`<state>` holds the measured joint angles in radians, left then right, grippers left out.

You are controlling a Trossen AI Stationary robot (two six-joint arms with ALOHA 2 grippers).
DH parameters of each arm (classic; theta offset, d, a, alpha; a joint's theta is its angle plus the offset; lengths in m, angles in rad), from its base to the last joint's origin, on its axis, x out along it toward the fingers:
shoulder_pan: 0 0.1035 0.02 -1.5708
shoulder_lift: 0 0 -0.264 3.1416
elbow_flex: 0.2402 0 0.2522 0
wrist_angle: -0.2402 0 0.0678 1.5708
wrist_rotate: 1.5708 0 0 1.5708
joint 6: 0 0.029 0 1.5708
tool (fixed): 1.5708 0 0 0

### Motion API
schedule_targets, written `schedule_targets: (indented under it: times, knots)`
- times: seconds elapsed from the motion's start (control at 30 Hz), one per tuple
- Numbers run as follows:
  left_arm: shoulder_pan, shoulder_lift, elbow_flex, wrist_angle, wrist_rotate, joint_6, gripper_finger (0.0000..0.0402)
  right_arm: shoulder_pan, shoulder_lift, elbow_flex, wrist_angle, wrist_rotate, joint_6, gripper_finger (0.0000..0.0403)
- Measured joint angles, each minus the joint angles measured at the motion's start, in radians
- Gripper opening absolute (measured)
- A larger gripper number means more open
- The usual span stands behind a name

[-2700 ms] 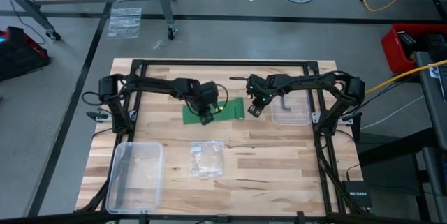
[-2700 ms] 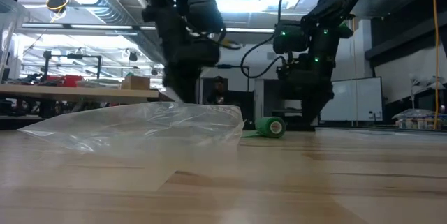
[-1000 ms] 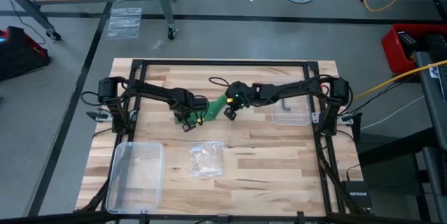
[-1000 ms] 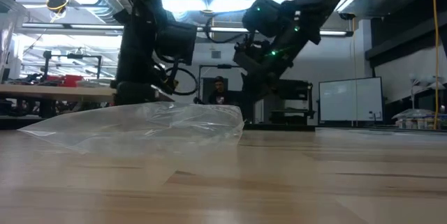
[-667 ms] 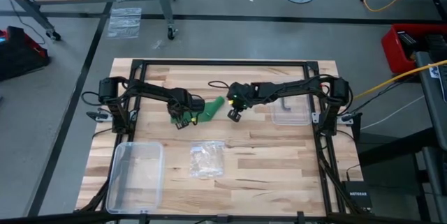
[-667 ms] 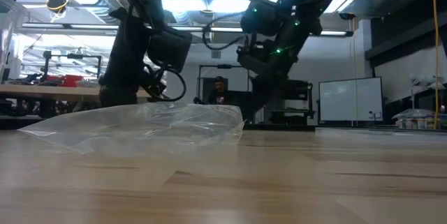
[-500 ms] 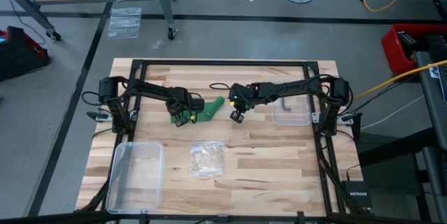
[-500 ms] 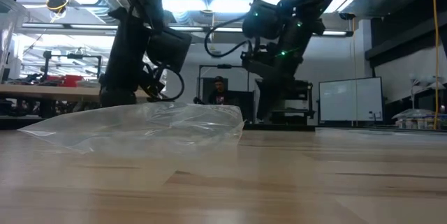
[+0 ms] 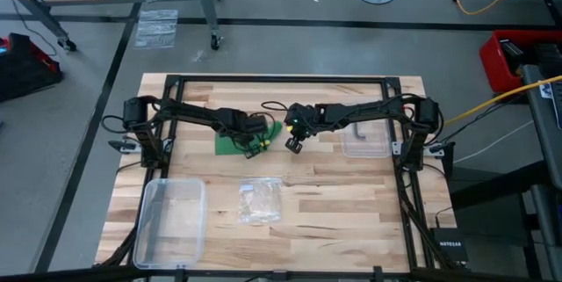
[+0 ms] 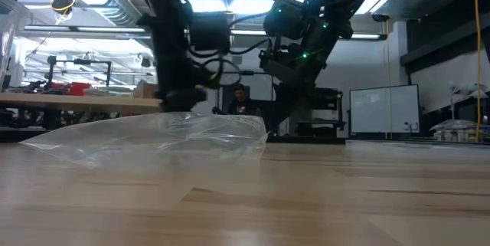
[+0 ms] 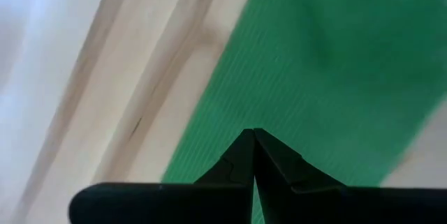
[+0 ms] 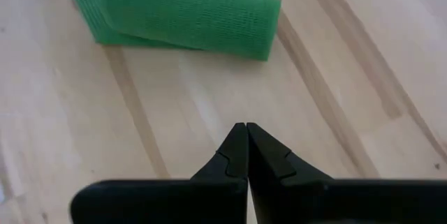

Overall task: Roll bandage
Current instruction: Roll the bandage

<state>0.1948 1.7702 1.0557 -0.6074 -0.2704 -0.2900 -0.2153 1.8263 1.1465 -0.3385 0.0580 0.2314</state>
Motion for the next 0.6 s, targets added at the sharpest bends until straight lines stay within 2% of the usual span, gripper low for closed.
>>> schedule_targets:
  times: [0.23,0.6]
  knots:
    - [0.030,-0.001,0.001,0.097,0.025,-0.011,0.0000,0.000,0.028,0.000,0.010,-0.007,0.025,0.0000]
    - [0.026,0.000,0.001,0.180,0.154,-0.070,0.0000,0.000,0.103,0.000,0.070,-0.024,0.031,0.0000]
